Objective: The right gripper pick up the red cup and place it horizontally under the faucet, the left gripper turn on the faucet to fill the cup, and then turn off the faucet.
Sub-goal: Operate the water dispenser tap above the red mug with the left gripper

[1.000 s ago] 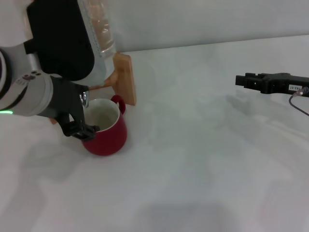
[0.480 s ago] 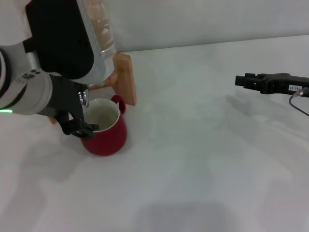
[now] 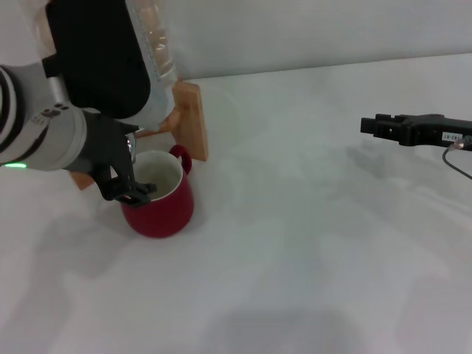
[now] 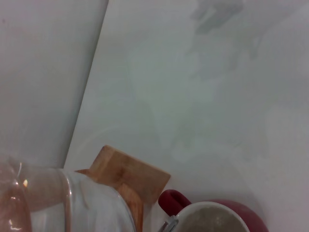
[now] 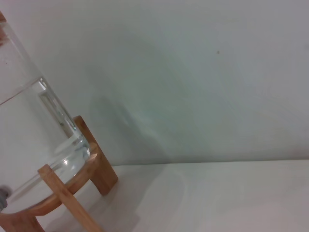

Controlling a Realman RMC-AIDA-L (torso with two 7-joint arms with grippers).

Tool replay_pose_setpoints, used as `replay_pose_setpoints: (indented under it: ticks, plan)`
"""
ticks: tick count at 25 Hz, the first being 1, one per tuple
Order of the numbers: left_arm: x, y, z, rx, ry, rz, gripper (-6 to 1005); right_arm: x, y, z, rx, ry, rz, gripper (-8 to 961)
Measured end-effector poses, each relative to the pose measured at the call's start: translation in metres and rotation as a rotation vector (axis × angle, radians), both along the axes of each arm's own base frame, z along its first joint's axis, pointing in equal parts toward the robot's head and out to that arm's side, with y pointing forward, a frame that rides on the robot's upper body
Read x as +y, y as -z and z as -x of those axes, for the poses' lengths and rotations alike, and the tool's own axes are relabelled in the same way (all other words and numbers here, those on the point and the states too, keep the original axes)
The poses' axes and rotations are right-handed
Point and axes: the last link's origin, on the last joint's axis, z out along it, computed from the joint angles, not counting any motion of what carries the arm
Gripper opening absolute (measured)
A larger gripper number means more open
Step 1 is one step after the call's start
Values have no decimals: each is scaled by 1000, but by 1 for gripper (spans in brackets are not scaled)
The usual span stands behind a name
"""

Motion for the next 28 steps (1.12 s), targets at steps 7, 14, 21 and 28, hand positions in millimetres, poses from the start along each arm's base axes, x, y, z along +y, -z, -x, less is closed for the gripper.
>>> replay_pose_setpoints:
  ticks: [7, 14, 21, 28]
  plan:
    - [-1, 4, 0, 11, 1, 4, 876, 0, 0, 0, 0, 0, 0, 402]
    - [0, 5, 2, 18, -6, 3, 876, 1, 0, 1, 0, -3, 1, 402]
    - [3, 10, 3, 22, -5, 7, 876, -1, 0, 0, 1, 1, 1, 402]
    - [5, 13, 1, 26, 2, 11, 876, -1, 0, 0, 2, 1, 2, 402]
